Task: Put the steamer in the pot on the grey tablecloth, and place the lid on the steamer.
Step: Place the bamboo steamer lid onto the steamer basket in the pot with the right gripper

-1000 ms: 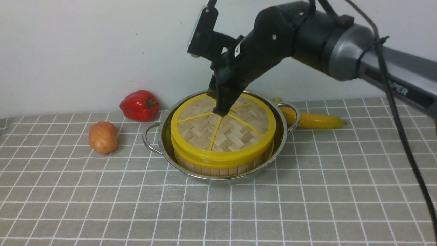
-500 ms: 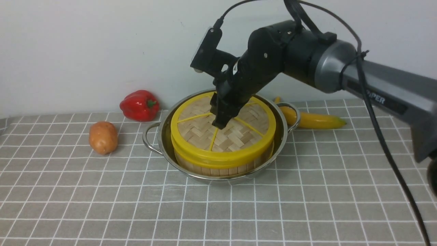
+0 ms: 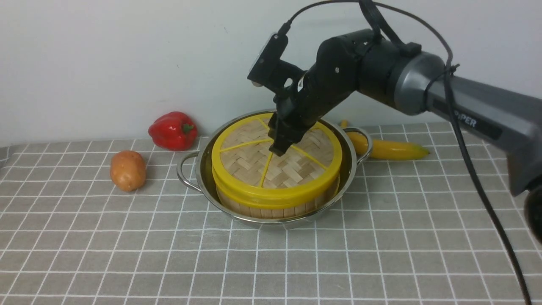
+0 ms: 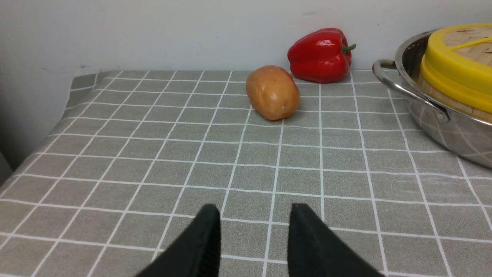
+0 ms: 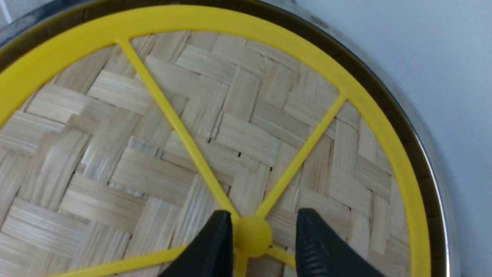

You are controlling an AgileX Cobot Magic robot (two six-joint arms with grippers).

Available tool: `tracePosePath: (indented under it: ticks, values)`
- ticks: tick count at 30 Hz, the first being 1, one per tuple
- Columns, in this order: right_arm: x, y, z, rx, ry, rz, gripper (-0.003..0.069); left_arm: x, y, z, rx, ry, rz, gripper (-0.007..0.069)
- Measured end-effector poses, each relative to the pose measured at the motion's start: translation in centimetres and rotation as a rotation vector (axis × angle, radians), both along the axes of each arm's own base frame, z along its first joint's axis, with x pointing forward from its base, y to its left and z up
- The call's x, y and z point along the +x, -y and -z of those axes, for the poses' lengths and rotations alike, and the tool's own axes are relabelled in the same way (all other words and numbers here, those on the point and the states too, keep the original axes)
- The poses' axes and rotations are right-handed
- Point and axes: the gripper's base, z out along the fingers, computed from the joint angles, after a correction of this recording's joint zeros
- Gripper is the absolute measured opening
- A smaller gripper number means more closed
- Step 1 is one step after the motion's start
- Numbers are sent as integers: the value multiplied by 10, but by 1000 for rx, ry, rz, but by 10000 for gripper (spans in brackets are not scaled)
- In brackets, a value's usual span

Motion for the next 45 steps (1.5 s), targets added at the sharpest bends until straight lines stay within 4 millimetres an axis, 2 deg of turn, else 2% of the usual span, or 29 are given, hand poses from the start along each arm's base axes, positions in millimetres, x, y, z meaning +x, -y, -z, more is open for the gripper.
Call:
tracePosePath:
  ticks: [8,12,13,45]
  values:
    - [0,-1,1,13,-9,2,248,0,0,0,0,0,0,243]
    - [1,0,1,15,-6,5,174,0,0,0,0,0,0,243]
    - [1,0,1,16,-5,5,125,0,0,0,0,0,0,243]
    - [0,-2,0,34,-2,-40,125,0,0,0,0,0,0,243]
